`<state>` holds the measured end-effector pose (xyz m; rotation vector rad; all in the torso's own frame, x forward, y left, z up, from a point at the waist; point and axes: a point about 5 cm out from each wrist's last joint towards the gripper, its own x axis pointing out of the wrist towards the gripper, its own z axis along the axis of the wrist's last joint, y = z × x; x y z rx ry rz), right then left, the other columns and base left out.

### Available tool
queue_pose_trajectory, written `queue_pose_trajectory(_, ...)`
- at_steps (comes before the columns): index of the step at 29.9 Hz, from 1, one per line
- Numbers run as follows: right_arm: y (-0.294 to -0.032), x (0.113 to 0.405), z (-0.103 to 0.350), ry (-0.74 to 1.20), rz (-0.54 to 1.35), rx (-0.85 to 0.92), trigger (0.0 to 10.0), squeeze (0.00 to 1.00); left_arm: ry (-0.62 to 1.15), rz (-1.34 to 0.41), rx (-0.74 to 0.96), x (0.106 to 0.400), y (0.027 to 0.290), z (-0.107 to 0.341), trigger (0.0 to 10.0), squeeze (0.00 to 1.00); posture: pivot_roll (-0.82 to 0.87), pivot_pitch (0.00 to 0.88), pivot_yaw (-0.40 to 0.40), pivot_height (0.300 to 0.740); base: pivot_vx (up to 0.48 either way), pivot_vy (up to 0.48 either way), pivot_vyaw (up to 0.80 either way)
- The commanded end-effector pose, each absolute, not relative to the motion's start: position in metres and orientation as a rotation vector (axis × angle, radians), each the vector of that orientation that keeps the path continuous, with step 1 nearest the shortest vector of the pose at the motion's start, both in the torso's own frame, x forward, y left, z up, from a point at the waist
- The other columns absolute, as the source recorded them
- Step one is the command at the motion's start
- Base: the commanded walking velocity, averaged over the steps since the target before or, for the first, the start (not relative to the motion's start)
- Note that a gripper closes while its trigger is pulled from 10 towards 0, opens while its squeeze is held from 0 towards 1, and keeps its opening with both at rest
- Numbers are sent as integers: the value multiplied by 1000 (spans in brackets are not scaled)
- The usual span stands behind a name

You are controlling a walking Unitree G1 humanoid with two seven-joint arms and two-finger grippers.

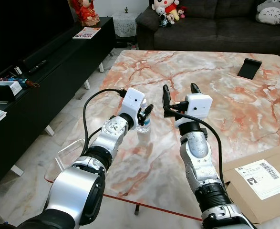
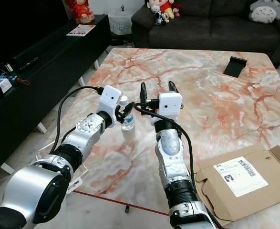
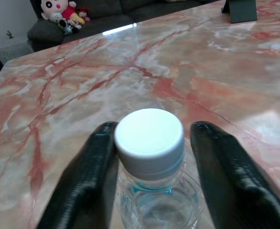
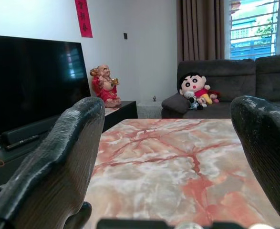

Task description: Picking trash to rubbish bin

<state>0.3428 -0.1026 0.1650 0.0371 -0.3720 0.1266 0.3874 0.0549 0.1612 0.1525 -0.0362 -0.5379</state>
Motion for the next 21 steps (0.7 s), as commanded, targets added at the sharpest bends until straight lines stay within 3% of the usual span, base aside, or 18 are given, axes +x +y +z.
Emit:
queue_pose_trajectory(1, -97, 343, 170, -386, 142, 35, 10000, 0, -37, -517, 179, 390, 62, 163, 0, 0, -131, 24, 83, 740, 0, 0, 0)
queue_pose_trajectory(6, -97, 343, 170, -384, 140, 36, 10000, 0, -66, -487, 158, 391, 65, 167, 0, 0, -131, 22, 86, 740, 0, 0, 0)
queue_pose_trajectory(7, -97, 343, 169, -384, 139, 36, 10000, 0, -73, -472, 157, 392, 67, 168, 2314, 0, -131, 22, 86, 740, 0, 0, 0)
queue_pose_trajectory(8, -97, 343, 169, -384, 139, 36, 10000, 0, -78, -462, 157, 392, 67, 169, 2314, 0, -128, 21, 87, 740, 0, 0, 0)
queue_pose_trajectory(9, -97, 343, 169, -383, 139, 36, 10000, 0, -99, -432, 146, 393, 71, 171, 10000, 0, -128, 21, 87, 740, 0, 0, 0)
queue_pose_trajectory(21, -98, 343, 171, -392, 131, 42, 10000, 0, -252, -316, 108, 394, 85, 191, 10000, 0, -127, 19, 90, 740, 0, 0, 0)
